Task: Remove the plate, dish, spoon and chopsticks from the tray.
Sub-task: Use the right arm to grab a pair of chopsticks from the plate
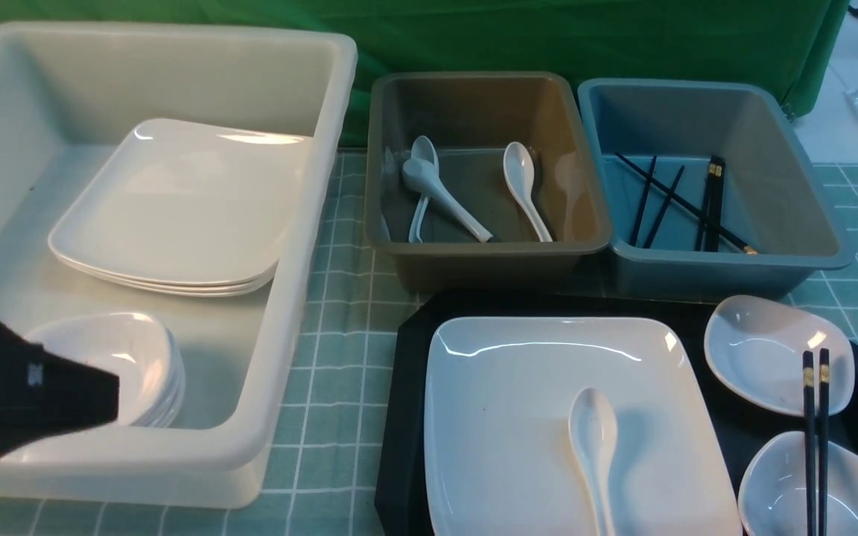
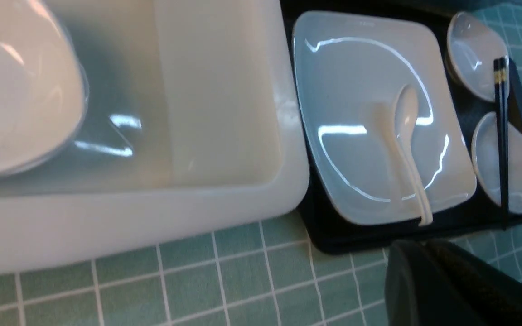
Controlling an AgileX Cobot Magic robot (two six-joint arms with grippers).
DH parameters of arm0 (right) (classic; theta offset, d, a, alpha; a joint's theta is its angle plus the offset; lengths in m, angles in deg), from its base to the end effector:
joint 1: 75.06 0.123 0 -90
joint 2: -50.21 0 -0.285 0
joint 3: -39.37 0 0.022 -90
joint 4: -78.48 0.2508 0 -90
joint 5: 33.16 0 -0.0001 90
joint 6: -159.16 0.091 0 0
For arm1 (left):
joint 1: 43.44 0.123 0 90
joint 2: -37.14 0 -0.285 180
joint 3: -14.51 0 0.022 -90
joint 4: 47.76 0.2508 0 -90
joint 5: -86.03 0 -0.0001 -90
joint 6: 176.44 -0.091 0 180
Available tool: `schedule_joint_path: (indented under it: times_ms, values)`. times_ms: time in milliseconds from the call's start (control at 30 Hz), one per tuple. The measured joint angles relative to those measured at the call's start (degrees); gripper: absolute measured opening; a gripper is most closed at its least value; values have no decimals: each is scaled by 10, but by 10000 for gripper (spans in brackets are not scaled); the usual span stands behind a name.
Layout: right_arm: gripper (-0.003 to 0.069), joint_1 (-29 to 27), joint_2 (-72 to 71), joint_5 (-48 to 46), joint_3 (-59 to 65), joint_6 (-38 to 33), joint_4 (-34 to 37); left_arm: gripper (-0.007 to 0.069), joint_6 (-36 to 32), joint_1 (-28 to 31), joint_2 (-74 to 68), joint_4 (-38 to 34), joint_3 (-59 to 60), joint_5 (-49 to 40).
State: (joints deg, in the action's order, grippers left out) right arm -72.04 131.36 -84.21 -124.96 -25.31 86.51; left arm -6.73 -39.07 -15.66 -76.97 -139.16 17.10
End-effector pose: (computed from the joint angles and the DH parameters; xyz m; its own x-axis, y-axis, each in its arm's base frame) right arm 0.2553 0.0234 0.3202 -0.8442 -0.0341 -0.5349 -0.1017 0.9900 0.0973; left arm 0.1187 -0.0325 0.3522 -0.8233 -0.0797 -0.5620 0.1751 0.9061 -0.3851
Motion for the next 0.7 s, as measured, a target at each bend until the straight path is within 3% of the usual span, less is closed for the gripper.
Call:
schedule_joint_path:
  times_ms: [133,300,333,433,700]
  values:
    - [66,-29,82,23,-16,22,-1,1,0,0,14,18,18,-6]
    - [242,-49,169,37,-36,40,-7,1,0,-18,35,16,38,-8]
    - [316,-50,200,45,-43,41,-7,1,0,-36,35,15,50,-8]
    - [382,-50,226,62,-47,40,-7,1,-1,-59,35,27,61,-8]
    - [409,-50,272,106,-50,58,-7,1,15,-89,35,81,67,11]
